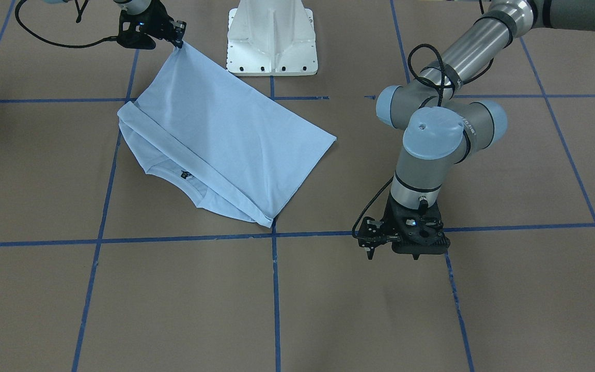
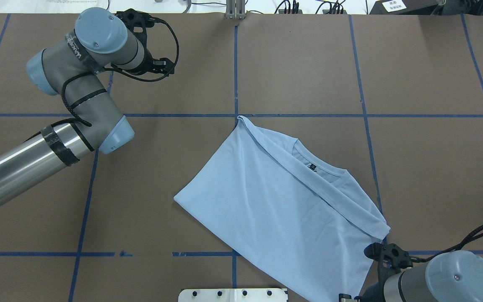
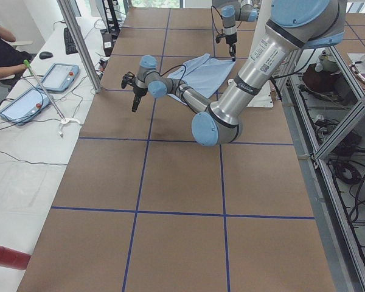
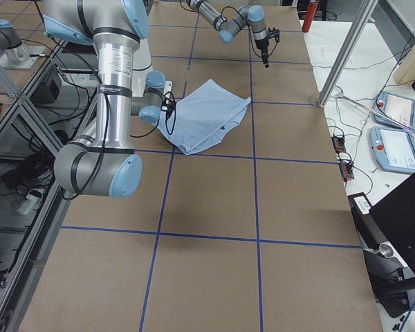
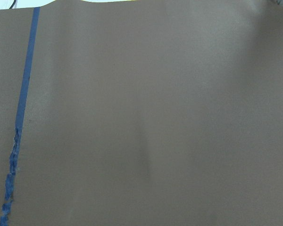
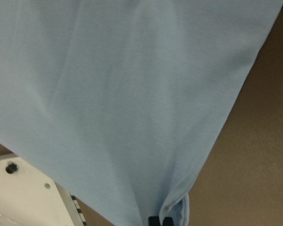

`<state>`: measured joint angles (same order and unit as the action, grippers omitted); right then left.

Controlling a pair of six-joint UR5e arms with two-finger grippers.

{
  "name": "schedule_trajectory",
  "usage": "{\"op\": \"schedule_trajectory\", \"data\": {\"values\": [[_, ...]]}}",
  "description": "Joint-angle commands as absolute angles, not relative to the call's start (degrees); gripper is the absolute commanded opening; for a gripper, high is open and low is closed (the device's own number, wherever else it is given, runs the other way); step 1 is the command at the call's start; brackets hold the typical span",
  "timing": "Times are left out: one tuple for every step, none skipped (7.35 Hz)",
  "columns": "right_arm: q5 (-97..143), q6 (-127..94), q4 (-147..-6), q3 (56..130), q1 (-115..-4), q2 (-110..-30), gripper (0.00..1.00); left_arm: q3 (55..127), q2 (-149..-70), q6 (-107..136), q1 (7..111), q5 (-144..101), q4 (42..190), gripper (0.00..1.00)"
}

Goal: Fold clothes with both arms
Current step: 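Drag the grasped edge with the right gripper, swinging the shirt around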

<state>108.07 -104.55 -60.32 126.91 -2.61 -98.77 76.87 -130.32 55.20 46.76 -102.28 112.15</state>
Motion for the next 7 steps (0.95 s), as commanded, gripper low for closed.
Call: {"op": "schedule_trajectory", "data": {"values": [[107.9,-104.9,-60.3,127.7,-1.0,-99.1,1.00,77.2,-130.3,55.2,46.8,-102.4,112.2,0.99],[105.7,-104.9,-60.2,127.1,-2.2,-98.0,1.00,78.4,-130.4,55.5,46.8,-102.5,112.1,0.99],[101.6,-104.9,-60.2,127.3,-5.7,-95.8,1.00,80.8,-130.3,55.6,46.1,-103.0,112.1,0.99],[99.4,-104.9,-60.2,127.1,-9.1,-95.5,1.00,84.3,-128.9,55.8,44.6,-103.2,111.5,0.99],[97.8,-104.7,-60.2,127.1,-13.0,-94.9,1.00,86.5,-127.8,56.7,44.3,-107.2,111.4,0.99],[98.0,-104.3,-60.4,126.5,-17.4,-91.3,1.00,88.1,-126.4,60.6,44.3,-110.7,111.4,0.99],[98.5,-104.0,-60.4,126.3,-20.6,-90.8,1.00,89.4,-126.3,68.6,43.3,-111.6,111.2,0.99]]}}
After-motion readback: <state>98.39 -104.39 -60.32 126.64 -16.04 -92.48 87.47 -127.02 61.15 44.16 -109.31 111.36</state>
